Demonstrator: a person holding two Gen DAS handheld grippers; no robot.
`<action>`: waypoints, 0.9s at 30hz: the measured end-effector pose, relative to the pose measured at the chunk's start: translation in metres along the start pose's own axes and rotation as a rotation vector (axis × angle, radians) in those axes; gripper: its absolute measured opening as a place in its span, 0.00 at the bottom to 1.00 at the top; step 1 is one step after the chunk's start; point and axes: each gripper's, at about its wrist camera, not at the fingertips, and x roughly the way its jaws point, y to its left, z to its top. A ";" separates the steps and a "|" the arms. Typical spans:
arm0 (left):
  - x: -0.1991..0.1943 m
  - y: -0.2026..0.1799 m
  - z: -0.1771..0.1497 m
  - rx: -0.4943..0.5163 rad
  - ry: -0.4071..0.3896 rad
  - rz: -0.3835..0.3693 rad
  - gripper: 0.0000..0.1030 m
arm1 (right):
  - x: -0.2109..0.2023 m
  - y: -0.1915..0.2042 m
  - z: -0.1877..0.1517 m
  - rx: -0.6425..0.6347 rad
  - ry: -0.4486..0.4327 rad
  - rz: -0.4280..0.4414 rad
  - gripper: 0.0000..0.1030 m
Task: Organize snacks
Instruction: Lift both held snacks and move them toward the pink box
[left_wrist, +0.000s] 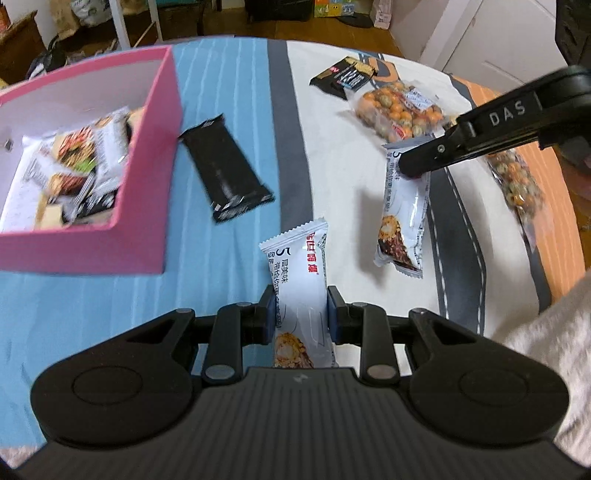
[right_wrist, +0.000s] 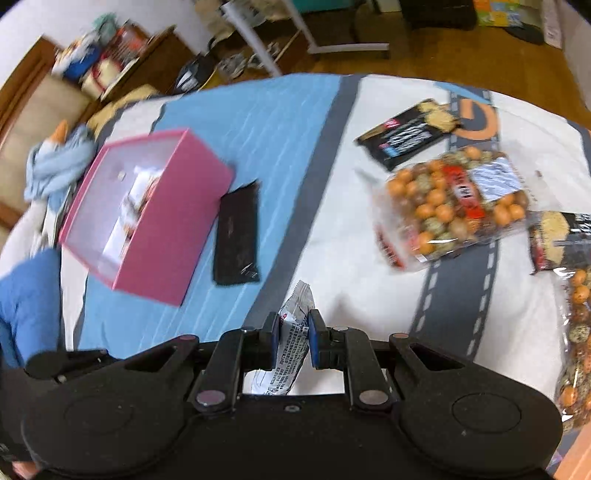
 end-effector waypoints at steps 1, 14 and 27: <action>-0.005 0.005 -0.002 -0.009 0.008 -0.009 0.25 | 0.000 0.007 -0.002 -0.021 0.008 -0.002 0.19; -0.104 0.071 -0.015 -0.020 -0.073 0.087 0.25 | -0.025 0.120 -0.004 -0.245 0.016 0.088 0.19; -0.135 0.132 0.027 -0.110 -0.242 0.159 0.25 | 0.010 0.219 0.058 -0.362 -0.057 0.140 0.19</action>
